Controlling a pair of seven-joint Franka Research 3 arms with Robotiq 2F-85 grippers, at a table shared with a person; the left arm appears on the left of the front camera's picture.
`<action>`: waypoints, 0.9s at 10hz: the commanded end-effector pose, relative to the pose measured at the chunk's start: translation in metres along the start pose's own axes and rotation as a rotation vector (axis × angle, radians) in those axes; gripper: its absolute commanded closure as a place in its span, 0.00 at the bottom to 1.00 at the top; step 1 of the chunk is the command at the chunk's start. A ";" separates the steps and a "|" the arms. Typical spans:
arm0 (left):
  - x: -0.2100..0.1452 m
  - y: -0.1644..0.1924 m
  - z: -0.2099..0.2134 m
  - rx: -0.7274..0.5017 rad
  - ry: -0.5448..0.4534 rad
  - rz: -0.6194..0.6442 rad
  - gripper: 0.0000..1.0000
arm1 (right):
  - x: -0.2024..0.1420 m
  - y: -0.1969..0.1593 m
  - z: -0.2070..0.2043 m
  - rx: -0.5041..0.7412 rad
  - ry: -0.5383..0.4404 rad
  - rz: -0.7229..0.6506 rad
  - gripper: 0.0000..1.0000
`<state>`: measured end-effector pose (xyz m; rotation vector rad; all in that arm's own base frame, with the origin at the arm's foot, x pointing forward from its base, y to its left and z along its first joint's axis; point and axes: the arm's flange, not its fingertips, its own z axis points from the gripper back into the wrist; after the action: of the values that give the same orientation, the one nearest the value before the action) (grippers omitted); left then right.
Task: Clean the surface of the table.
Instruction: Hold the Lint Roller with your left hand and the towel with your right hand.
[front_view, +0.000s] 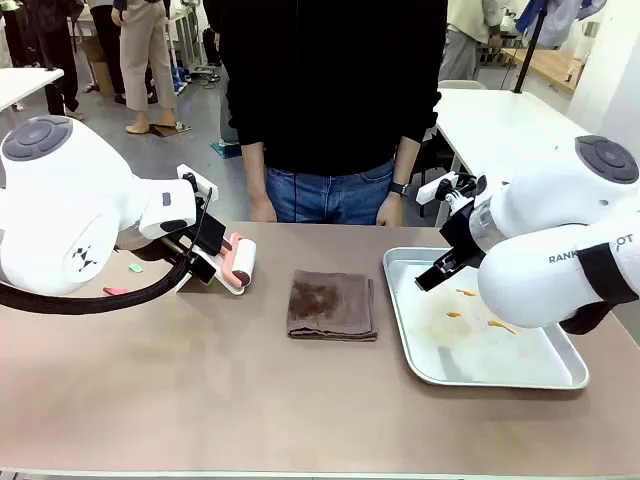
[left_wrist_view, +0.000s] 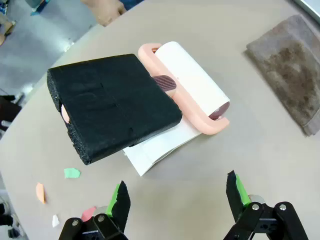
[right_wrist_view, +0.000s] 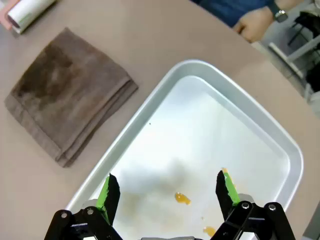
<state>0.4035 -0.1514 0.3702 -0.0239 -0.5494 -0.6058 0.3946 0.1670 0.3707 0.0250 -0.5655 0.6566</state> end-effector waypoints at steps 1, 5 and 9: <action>0.000 0.000 0.000 0.000 0.000 0.000 0.00 | 0.000 0.000 0.000 0.000 0.000 0.000 0.00; 0.000 0.000 0.000 0.000 0.000 0.000 0.00 | 0.000 0.000 0.000 0.000 0.000 0.000 0.00; 0.000 0.000 0.000 0.000 0.000 0.000 0.00 | 0.000 0.000 0.000 0.000 0.000 0.000 0.00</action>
<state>0.4035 -0.1514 0.3702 -0.0241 -0.5493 -0.6052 0.3945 0.1671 0.3707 0.0246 -0.5655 0.6573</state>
